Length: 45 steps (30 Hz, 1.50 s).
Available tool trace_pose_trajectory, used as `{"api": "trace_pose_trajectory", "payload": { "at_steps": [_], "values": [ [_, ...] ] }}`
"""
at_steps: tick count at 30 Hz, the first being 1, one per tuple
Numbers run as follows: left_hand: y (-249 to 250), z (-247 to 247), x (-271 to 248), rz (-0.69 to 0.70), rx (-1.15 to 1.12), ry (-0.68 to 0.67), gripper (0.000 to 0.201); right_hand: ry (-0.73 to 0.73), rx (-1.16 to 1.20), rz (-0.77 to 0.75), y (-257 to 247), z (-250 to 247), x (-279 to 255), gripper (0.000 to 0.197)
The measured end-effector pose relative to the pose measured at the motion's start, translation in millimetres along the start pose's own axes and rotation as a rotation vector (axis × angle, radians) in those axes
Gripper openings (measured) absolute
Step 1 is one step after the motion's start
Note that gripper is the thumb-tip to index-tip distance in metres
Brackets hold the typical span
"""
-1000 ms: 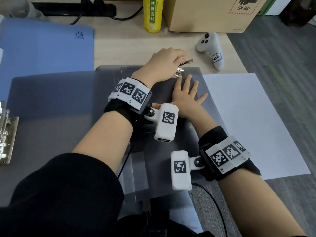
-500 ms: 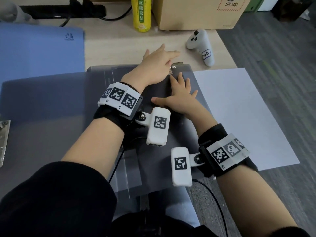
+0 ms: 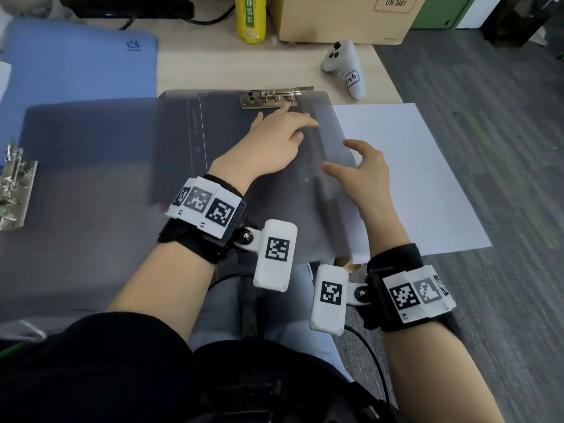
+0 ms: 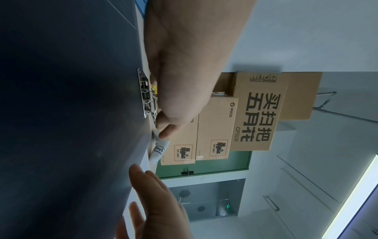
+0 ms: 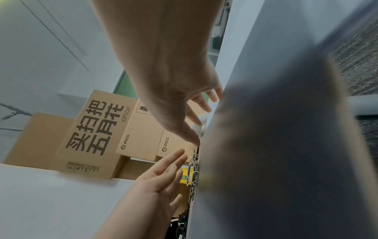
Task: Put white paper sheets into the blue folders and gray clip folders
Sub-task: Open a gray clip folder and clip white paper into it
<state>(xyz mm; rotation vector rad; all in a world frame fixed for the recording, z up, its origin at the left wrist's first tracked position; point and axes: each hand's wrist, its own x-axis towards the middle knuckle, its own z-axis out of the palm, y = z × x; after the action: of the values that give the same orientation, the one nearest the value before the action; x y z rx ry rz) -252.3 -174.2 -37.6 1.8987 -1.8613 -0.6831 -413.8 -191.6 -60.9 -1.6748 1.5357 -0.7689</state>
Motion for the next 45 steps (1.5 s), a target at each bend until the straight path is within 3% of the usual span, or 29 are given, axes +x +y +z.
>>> {"api": "trace_pose_trajectory", "payload": {
  "at_steps": [11,18,25,29,36,41,45],
  "values": [
    [27.4,48.2,-56.4,-0.017,0.047,-0.115,0.042,0.032,0.028,-0.035,19.0,-15.9,-36.8,0.055],
    [30.5,67.1,-62.5,-0.012,0.057,-0.021,0.04,0.01,0.043,-0.029,30.4,-34.4,-51.8,0.056],
    [68.8,82.8,-48.3,0.079,0.001,-0.083,0.038,0.182,-0.125,-0.057,48.4,-75.5,-45.4,0.046],
    [87.9,93.6,-34.8,0.135,-0.024,-0.126,0.037,0.242,-0.251,0.044,63.4,-98.2,-34.3,0.051],
    [95.3,107.9,-14.3,0.134,0.0,-0.13,0.035,0.147,-0.418,0.2,79.9,-110.2,-19.4,0.054],
    [86.5,116.2,-7.3,0.1,-0.046,-0.071,0.033,0.21,-0.423,0.155,81.8,-108.2,-19.5,0.063],
    [83.2,117.8,-6.2,0.066,-0.213,-0.034,0.033,0.329,-0.391,-0.011,73.7,-108.4,-20.8,0.042]
  ]
}}
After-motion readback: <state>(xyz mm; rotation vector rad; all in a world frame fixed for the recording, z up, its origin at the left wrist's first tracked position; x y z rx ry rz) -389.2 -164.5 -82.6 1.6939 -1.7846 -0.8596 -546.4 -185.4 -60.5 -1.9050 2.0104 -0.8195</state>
